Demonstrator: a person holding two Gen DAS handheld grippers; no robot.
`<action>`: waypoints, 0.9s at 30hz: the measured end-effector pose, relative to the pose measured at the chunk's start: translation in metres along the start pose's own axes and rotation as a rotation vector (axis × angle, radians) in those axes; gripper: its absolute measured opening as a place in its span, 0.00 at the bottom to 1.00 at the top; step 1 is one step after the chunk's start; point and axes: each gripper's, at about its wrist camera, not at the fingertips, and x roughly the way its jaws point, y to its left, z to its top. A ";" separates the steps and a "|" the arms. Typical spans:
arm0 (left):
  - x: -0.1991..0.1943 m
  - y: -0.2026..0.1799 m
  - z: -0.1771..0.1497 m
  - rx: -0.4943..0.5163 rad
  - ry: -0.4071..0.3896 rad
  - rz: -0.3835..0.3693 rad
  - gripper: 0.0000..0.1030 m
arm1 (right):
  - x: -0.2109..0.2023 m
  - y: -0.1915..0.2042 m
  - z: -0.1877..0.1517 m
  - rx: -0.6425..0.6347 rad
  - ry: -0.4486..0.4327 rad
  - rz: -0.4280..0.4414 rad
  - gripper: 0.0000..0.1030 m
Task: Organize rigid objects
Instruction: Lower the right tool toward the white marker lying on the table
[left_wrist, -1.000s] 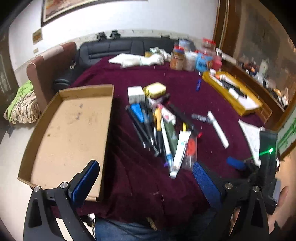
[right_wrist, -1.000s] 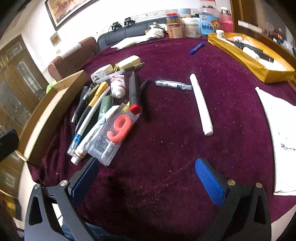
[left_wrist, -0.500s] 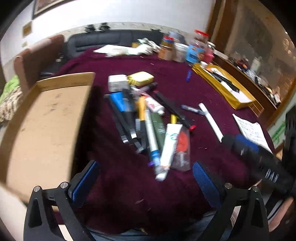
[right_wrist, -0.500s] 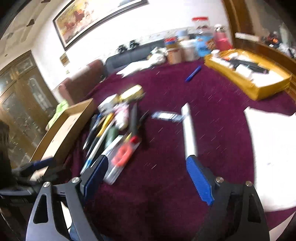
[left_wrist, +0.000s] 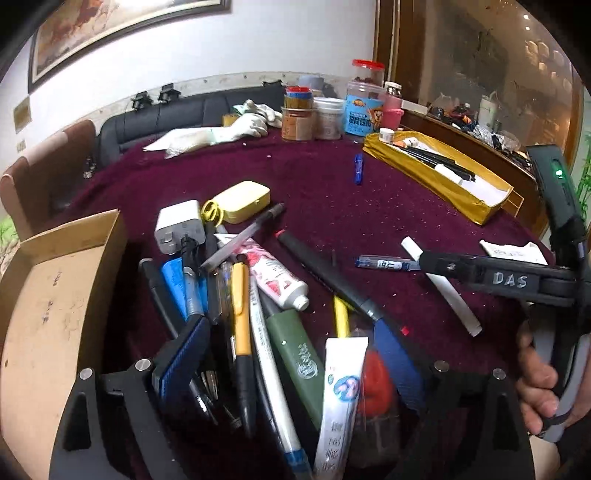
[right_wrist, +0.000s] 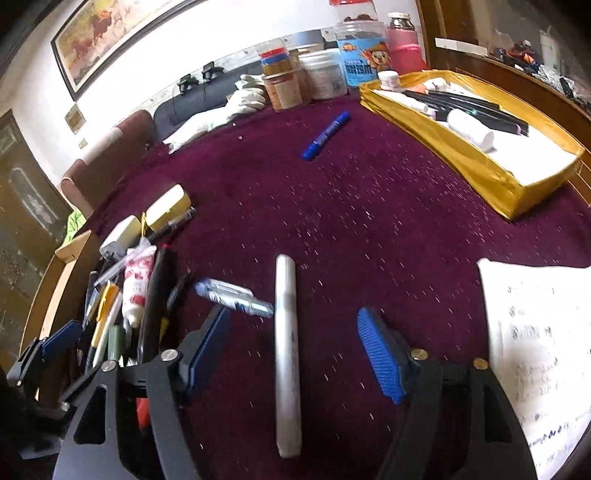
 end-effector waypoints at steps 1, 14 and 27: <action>0.000 0.003 0.000 -0.018 -0.015 -0.015 0.91 | 0.004 0.000 0.002 0.003 0.015 -0.006 0.77; 0.044 -0.006 0.015 0.001 0.158 0.152 0.99 | 0.024 0.018 0.007 -0.108 0.085 -0.084 0.94; 0.034 -0.005 0.006 -0.020 0.131 0.145 0.99 | 0.020 0.016 0.005 -0.089 0.075 -0.073 0.94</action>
